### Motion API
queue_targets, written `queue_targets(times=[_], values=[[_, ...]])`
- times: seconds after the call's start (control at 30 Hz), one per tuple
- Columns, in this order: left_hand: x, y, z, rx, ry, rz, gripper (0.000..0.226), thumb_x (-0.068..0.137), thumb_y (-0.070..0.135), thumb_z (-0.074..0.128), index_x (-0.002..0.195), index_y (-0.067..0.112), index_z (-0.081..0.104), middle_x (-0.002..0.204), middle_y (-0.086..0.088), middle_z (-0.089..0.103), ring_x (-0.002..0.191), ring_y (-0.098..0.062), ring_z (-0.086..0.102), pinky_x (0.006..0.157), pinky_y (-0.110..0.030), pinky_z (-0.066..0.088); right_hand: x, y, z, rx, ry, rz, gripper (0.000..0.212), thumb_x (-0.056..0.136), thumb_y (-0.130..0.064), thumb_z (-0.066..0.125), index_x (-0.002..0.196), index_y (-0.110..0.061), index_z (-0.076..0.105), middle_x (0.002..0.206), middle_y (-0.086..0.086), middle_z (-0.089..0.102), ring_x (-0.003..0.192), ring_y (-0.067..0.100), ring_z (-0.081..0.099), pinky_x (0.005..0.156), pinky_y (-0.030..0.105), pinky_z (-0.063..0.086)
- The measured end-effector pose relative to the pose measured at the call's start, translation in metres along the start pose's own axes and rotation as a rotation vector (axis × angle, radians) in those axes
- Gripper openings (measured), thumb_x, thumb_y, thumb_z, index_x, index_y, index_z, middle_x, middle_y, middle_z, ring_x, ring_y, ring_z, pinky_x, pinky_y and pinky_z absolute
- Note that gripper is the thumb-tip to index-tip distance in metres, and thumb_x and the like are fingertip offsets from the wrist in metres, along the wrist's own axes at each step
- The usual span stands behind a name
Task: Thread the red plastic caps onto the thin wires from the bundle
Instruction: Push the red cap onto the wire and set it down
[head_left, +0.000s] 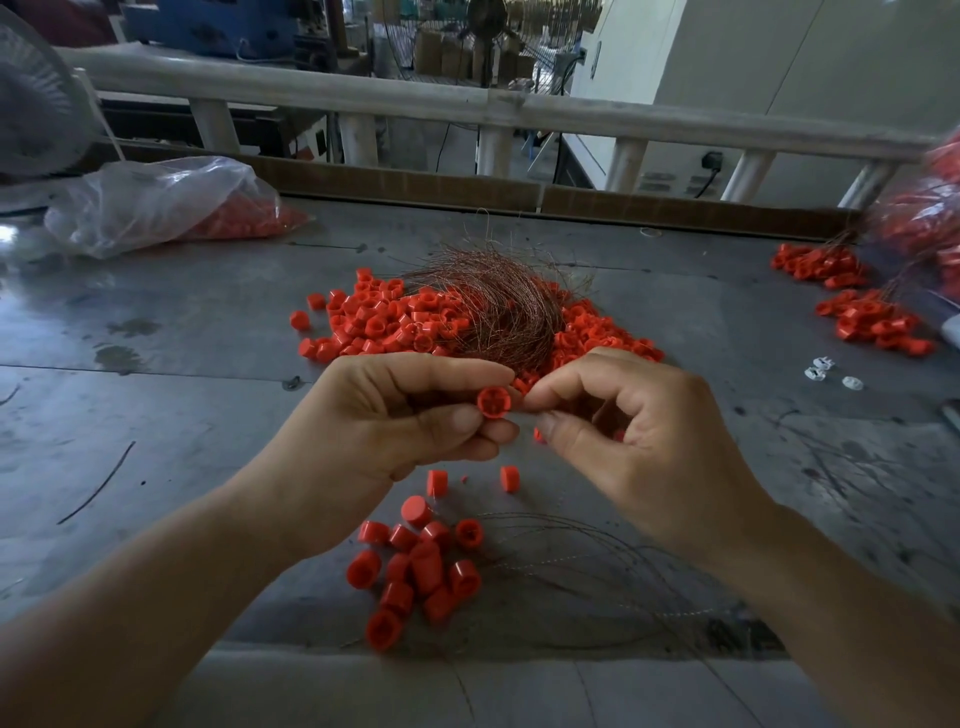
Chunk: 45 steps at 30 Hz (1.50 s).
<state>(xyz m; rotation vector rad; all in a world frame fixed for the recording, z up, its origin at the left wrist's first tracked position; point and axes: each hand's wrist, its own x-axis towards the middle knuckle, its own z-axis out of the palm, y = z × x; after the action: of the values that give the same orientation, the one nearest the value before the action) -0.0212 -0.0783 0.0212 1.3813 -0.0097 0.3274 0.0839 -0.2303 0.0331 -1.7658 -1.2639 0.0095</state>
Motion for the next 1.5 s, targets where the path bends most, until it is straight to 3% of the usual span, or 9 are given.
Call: queue_targets(times=[0.1, 0.4, 0.5, 0.63, 0.8, 0.93, 1.3, 1.4, 1.5], values=[[-0.001, 0.001, -0.001, -0.071, -0.024, -0.006, 0.027, 0.059, 0.011, 0.066, 0.083, 0.017, 0.076, 0.083, -0.007, 0.073, 0.073, -0.015, 0.07, 0.063, -0.019, 0.054, 0.0, 0.0, -0.001, 0.205, -0.001, 0.084, 0.015, 0.071, -0.013, 0.064, 0.077, -0.026, 0.057, 0.067, -0.005, 0.061, 0.061, 0.008, 0.058, 0.057, 0.023, 0.049], [-0.004, 0.001, 0.002, -0.149, -0.143, -0.027, 0.021, 0.066, 0.009, 0.066, 0.085, 0.014, 0.074, 0.087, -0.009, 0.073, 0.075, -0.013, 0.07, 0.064, -0.018, 0.054, 0.001, 0.003, 0.003, 0.373, -0.115, 0.215, 0.035, 0.069, 0.0, 0.075, 0.068, -0.025, 0.05, 0.058, -0.008, 0.06, 0.054, 0.001, 0.054, 0.052, 0.014, 0.044], [-0.003, 0.0, 0.004, -0.168, -0.122, -0.063, 0.021, 0.064, 0.008, 0.065, 0.083, 0.011, 0.074, 0.078, -0.008, 0.072, 0.073, -0.014, 0.07, 0.063, -0.018, 0.054, 0.002, 0.001, 0.004, 0.385, -0.152, 0.219, 0.026, 0.063, -0.016, 0.076, 0.07, -0.021, 0.052, 0.061, -0.007, 0.061, 0.056, 0.001, 0.056, 0.053, 0.014, 0.046], [0.0, -0.001, 0.006, -0.166, -0.032, -0.102, 0.021, 0.06, 0.008, 0.065, 0.078, 0.012, 0.075, 0.077, -0.009, 0.072, 0.072, -0.015, 0.07, 0.061, -0.019, 0.054, 0.012, 0.011, -0.011, 0.205, -0.055, 0.256, 0.016, 0.067, -0.027, 0.071, 0.073, -0.022, 0.058, 0.067, -0.001, 0.066, 0.064, 0.017, 0.062, 0.063, 0.032, 0.051], [-0.001, -0.001, 0.008, -0.152, 0.015, -0.121, 0.02, 0.065, 0.002, 0.061, 0.077, 0.01, 0.075, 0.076, -0.01, 0.072, 0.071, -0.016, 0.07, 0.061, -0.019, 0.054, 0.021, 0.039, -0.034, -0.026, 0.141, 0.296, 0.016, 0.08, -0.014, 0.067, 0.069, -0.024, 0.061, 0.069, 0.004, 0.066, 0.066, 0.016, 0.061, 0.068, 0.03, 0.05], [-0.001, 0.0, 0.008, -0.151, 0.039, -0.124, 0.024, 0.065, -0.002, 0.056, 0.076, 0.009, 0.074, 0.077, -0.01, 0.072, 0.07, -0.016, 0.07, 0.061, -0.019, 0.054, 0.019, 0.049, -0.032, -0.364, -0.032, 0.309, 0.022, 0.077, -0.018, 0.071, 0.062, -0.031, 0.059, 0.062, -0.013, 0.06, 0.056, -0.002, 0.053, 0.055, 0.007, 0.038], [-0.002, 0.0, 0.009, -0.125, 0.031, -0.138, 0.023, 0.066, -0.001, 0.057, 0.078, 0.008, 0.074, 0.078, -0.011, 0.072, 0.071, -0.016, 0.07, 0.061, -0.019, 0.054, 0.014, 0.058, -0.031, -0.644, -0.292, 0.381, 0.021, 0.074, -0.032, 0.073, 0.064, -0.032, 0.054, 0.068, -0.018, 0.053, 0.07, 0.004, 0.053, 0.063, 0.019, 0.039], [-0.002, 0.0, 0.008, -0.107, 0.03, -0.143, 0.023, 0.066, -0.001, 0.057, 0.078, 0.009, 0.074, 0.078, -0.01, 0.072, 0.072, -0.017, 0.07, 0.062, -0.019, 0.054, 0.017, 0.055, -0.032, -0.491, -0.183, 0.373, 0.015, 0.077, -0.029, 0.07, 0.068, -0.029, 0.058, 0.064, -0.012, 0.059, 0.06, 0.003, 0.056, 0.052, 0.008, 0.037], [-0.002, 0.0, 0.008, -0.076, 0.028, -0.148, 0.022, 0.065, 0.002, 0.059, 0.078, 0.01, 0.075, 0.077, -0.01, 0.072, 0.073, -0.016, 0.07, 0.062, -0.019, 0.054, 0.02, 0.039, -0.029, 0.131, -0.125, 0.439, 0.011, 0.074, -0.011, 0.069, 0.079, -0.02, 0.064, 0.064, -0.003, 0.064, 0.056, 0.006, 0.063, 0.054, 0.012, 0.049]])
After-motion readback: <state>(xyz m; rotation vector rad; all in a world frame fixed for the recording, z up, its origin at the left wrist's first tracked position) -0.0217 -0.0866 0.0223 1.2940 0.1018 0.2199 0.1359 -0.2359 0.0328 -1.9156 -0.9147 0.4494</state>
